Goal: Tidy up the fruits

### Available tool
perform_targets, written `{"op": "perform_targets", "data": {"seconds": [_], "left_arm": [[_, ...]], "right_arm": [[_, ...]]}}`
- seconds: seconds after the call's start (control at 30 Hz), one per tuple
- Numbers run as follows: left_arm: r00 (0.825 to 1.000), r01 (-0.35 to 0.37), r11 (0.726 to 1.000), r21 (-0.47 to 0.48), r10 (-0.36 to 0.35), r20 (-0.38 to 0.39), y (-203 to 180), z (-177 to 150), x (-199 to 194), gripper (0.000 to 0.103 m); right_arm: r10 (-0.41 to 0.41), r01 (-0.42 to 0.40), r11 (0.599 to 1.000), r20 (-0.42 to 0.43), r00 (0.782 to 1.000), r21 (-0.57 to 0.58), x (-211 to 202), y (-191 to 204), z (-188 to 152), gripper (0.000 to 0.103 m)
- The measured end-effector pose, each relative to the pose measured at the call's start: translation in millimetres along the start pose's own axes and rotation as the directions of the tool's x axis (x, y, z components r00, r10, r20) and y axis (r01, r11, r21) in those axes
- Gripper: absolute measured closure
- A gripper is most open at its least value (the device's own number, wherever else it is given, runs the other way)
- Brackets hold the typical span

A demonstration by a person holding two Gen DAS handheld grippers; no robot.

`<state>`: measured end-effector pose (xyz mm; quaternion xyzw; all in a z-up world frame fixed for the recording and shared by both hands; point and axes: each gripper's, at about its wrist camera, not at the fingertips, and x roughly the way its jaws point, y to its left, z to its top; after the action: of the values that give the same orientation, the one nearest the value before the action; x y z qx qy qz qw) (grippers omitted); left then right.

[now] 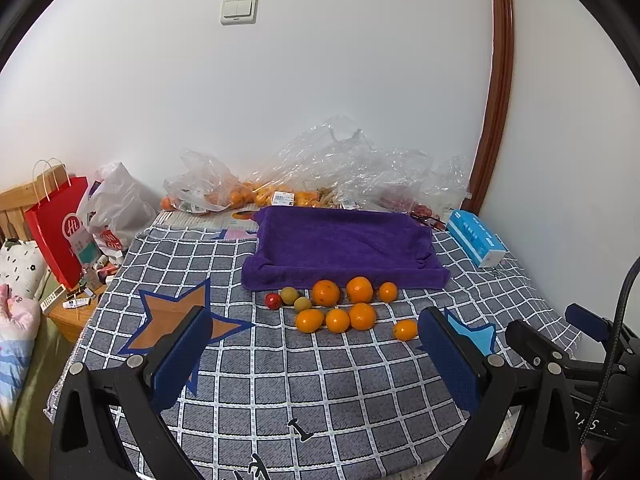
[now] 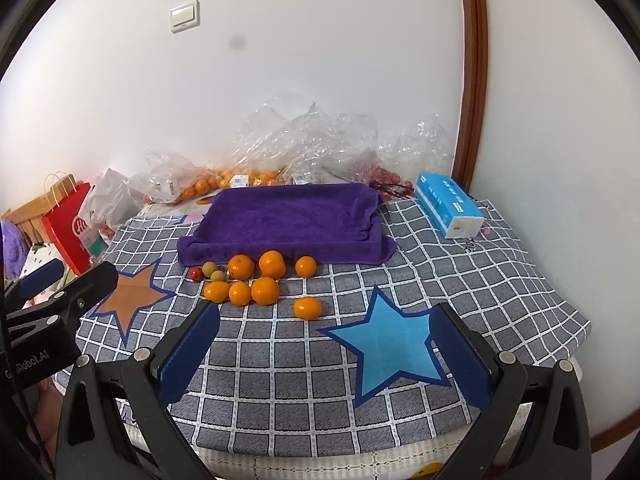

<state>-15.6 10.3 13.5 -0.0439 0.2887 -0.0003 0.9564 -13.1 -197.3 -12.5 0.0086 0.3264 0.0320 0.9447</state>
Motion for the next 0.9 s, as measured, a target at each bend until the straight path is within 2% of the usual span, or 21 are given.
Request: {"op": "perform_targets", "data": {"seconds": [0.67, 0.9], "left_arm": [[1.0, 0.003, 1.0, 0.007, -0.003, 0.01, 0, 0, -3, 0.0], [1.0, -0.02, 1.0, 0.014, 0.02, -0.006, 2, -2, 15, 0.0]], "right_arm": [[-0.012, 0.012, 1.0, -0.004, 1.0, -0.006, 0, 0, 0, 0.0], [-0.014, 0.014, 1.0, -0.027, 1.0, -0.009, 21, -1, -1, 0.0]]}}
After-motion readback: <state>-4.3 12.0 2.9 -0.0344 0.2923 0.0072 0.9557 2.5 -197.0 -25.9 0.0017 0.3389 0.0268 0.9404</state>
